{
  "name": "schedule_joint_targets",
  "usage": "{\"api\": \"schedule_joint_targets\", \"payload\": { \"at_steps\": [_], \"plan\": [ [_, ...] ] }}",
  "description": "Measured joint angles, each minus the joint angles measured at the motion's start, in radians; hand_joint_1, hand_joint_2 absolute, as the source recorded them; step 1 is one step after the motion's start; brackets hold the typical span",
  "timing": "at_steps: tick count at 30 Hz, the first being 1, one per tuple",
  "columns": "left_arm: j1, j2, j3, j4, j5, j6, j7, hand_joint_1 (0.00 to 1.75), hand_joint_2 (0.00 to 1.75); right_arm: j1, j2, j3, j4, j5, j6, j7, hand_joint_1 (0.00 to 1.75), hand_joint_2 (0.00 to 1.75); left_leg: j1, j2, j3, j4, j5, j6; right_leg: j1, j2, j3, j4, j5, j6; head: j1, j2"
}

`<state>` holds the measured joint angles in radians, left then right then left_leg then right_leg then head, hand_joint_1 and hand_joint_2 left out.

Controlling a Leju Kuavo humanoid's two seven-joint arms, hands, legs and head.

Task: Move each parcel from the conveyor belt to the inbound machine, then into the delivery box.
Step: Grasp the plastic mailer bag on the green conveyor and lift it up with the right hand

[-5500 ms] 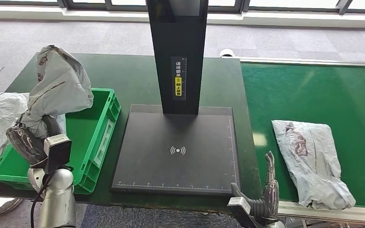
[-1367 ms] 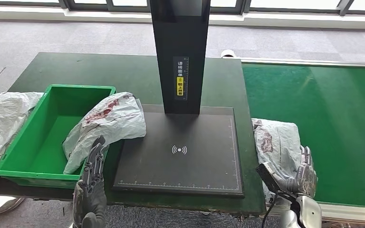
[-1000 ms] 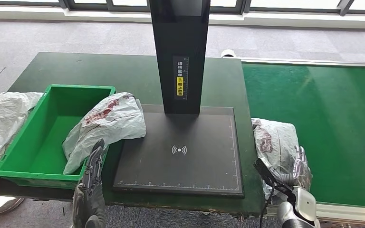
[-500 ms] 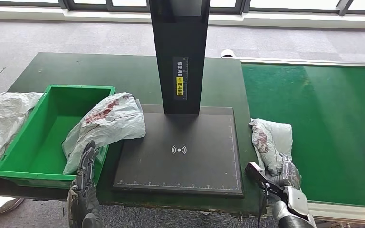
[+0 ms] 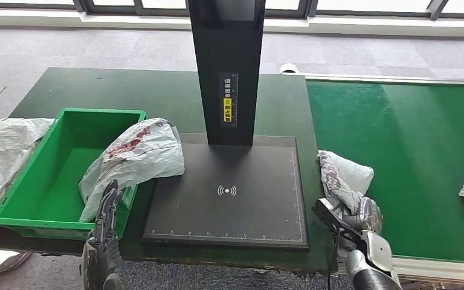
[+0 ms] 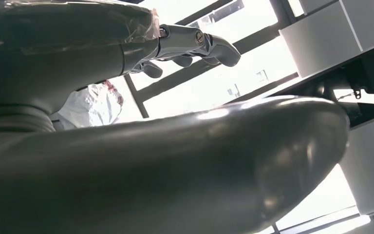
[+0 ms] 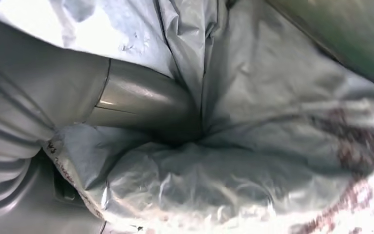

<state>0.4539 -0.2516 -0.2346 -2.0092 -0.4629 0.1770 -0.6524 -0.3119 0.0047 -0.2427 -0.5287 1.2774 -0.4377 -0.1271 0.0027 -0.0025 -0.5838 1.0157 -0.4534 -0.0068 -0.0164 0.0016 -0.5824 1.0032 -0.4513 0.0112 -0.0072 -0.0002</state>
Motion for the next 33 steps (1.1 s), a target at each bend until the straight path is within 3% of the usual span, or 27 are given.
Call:
{"api": "schedule_joint_targets", "payload": {
  "at_steps": [12,15,18,22,26,31,33],
  "plan": [
    [0.0,-0.002,0.0,-0.011,-0.005,0.007,0.003,0.0,0.0,0.018,0.007,0.001,-0.047,-0.031,-0.018,-0.019,1.75,1.75,0.0,-0.001,-0.002,0.0,0.0,0.0,0.0,-0.001,-0.001,0.0,0.0,0.0,0.0,0.0],
    [-0.001,-0.002,-0.004,-0.009,-0.005,0.066,0.004,0.0,0.0,0.024,0.015,0.001,-0.067,-0.129,-0.077,-0.114,1.75,1.75,0.0,-0.002,-0.004,0.0,0.0,0.0,0.0,-0.001,-0.003,0.0,0.0,0.0,0.0,0.0],
    [-0.005,0.012,-0.043,0.004,0.011,0.247,0.006,0.0,0.0,0.021,0.027,0.001,-0.098,-0.325,-0.145,-0.285,1.75,1.75,0.0,-0.002,-0.005,0.0,0.0,0.0,0.0,-0.001,-0.005,0.001,0.0,0.0,0.0,0.0],
    [-0.031,0.071,-0.144,0.049,0.059,0.475,0.01,0.0,0.0,0.005,0.045,0.001,-0.152,-0.58,-0.18,-0.479,1.75,1.75,0.0,-0.002,-0.005,0.0,0.0,0.0,0.0,-0.001,-0.004,0.001,0.0,0.0,0.0,0.0],
    [-0.054,0.116,-0.203,0.073,0.075,0.512,0.017,0.0,0.0,0.027,0.074,0.006,-0.263,-0.71,-0.189,-0.56,1.75,1.75,0.0,-0.002,-0.005,0.0,0.0,0.0,0.0,-0.002,-0.004,0.001,0.0,0.0,0.0,0.0],
    [-0.062,0.131,-0.22,0.078,0.078,0.512,0.029,0.0,0.0,0.055,0.089,0.014,-0.331,-0.738,-0.189,-0.569,1.75,1.75,0.0,-0.003,-0.005,0.0,0.0,0.0,0.0,-0.003,-0.004,0.001,0.0,0.0,0.0,0.0],
    [-0.067,0.142,-0.228,0.08,0.081,0.494,0.04,0.0,0.0,0.101,0.098,0.048,-0.44,-0.767,-0.188,-0.572,1.75,1.75,0.0,-0.003,-0.005,0.0,0.0,0.0,0.0,-0.003,-0.004,0.001,-0.001,0.0,0.0,0.0]
  ]
}}
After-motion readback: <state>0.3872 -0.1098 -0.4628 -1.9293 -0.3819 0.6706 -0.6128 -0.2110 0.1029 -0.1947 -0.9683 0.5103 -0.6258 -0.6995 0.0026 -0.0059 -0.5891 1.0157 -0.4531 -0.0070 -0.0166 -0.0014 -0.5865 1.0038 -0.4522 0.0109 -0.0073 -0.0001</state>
